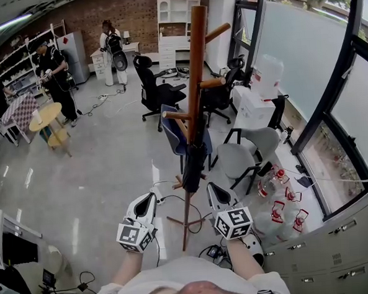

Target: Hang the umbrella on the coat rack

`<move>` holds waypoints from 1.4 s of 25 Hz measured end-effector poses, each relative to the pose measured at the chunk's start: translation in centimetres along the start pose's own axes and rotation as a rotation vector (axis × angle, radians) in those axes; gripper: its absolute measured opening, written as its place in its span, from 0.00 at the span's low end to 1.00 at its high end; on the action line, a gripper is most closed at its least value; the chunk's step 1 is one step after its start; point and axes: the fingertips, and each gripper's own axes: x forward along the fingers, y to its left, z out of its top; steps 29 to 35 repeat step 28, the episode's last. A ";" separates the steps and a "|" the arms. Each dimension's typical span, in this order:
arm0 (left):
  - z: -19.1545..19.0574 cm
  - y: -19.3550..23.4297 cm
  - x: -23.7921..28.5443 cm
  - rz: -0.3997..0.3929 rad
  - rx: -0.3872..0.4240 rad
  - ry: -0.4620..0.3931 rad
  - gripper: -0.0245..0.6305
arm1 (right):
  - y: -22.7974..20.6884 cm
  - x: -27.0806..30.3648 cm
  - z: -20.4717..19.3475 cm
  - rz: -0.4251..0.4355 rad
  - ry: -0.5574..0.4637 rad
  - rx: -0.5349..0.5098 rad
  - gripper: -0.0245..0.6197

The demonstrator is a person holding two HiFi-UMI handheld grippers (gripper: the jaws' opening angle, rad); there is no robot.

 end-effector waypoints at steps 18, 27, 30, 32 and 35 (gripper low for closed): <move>-1.1 1.6 -0.3 0.045 0.000 0.020 0.05 | 0.7 -0.3 -2.1 -0.001 0.027 -0.010 0.05; -1.4 1.6 -0.2 0.039 -0.005 0.024 0.05 | 0.9 0.0 -2.2 0.003 0.025 -0.003 0.05; -1.5 1.6 -0.2 0.039 -0.006 0.025 0.05 | 0.9 0.0 -2.2 0.003 0.026 -0.002 0.05; -1.5 1.6 -0.2 0.039 -0.006 0.025 0.05 | 0.9 0.0 -2.2 0.003 0.026 -0.002 0.05; -1.5 1.6 -0.2 0.039 -0.006 0.025 0.05 | 0.9 0.0 -2.2 0.003 0.026 -0.002 0.05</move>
